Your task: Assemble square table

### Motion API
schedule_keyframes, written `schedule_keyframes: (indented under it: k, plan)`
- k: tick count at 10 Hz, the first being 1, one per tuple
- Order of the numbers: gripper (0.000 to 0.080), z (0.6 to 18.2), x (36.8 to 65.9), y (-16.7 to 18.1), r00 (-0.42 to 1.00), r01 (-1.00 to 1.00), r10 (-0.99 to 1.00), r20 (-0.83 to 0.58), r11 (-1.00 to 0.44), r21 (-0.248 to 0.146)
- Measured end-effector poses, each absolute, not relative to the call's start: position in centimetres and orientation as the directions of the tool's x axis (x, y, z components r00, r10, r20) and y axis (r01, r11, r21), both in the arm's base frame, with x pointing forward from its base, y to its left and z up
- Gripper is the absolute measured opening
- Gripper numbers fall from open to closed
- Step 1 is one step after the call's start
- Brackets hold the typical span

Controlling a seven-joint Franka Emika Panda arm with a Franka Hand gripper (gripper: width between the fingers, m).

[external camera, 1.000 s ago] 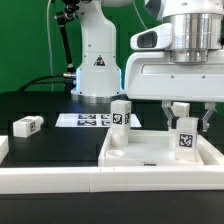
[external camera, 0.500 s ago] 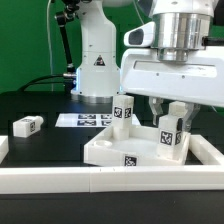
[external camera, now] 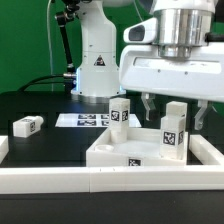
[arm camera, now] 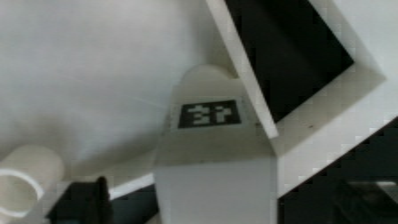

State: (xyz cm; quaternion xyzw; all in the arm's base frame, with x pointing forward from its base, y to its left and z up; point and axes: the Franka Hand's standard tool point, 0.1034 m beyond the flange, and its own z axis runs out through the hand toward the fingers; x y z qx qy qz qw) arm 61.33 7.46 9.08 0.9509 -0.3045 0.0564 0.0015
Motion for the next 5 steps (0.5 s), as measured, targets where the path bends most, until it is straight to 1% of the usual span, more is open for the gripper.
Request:
schedule_keyframes:
  k: [1,2,5]
  plan:
    - [0.0646,9.47,61.23,7.11,0.857,-0.504,-0.504,0.106,-0.863,-0.023]
    - [0.0649,9.61,61.19,6.95,0.874,-0.475,-0.474,0.103,-0.88,-0.02]
    - [0.0649,9.44,61.19,6.95,0.869,-0.484,-0.483,0.104,-0.875,-0.019]
